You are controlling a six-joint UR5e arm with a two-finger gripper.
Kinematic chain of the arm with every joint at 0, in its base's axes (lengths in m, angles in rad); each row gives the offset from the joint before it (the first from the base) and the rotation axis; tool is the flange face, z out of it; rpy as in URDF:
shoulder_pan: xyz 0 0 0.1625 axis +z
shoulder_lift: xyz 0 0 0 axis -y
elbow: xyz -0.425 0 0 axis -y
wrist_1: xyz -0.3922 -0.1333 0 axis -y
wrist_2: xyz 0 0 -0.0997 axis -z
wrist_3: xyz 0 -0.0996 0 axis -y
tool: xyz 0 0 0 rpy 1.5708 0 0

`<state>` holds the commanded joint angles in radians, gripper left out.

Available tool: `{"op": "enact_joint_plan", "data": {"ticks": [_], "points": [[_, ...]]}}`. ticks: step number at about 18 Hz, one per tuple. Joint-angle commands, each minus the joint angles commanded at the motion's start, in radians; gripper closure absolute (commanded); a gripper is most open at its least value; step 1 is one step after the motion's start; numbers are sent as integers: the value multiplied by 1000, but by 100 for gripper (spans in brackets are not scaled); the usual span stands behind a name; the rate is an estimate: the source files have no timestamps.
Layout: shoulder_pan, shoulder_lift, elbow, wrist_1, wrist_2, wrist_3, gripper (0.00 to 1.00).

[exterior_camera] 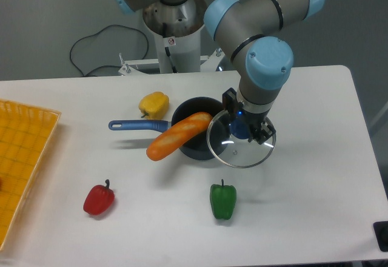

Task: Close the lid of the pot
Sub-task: 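Carry the glass lid by its blue knob over the black pot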

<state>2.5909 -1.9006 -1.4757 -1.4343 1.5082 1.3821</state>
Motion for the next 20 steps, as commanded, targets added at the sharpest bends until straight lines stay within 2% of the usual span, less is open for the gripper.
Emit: {"op": "enact_joint_plan", "data": {"ticks": [6,8,20], "points": [[21,2,-5,3,-61,0,68],[41,5,-24,8,-72,2,68],[54,81,-98,8,-169,0,67]]}}
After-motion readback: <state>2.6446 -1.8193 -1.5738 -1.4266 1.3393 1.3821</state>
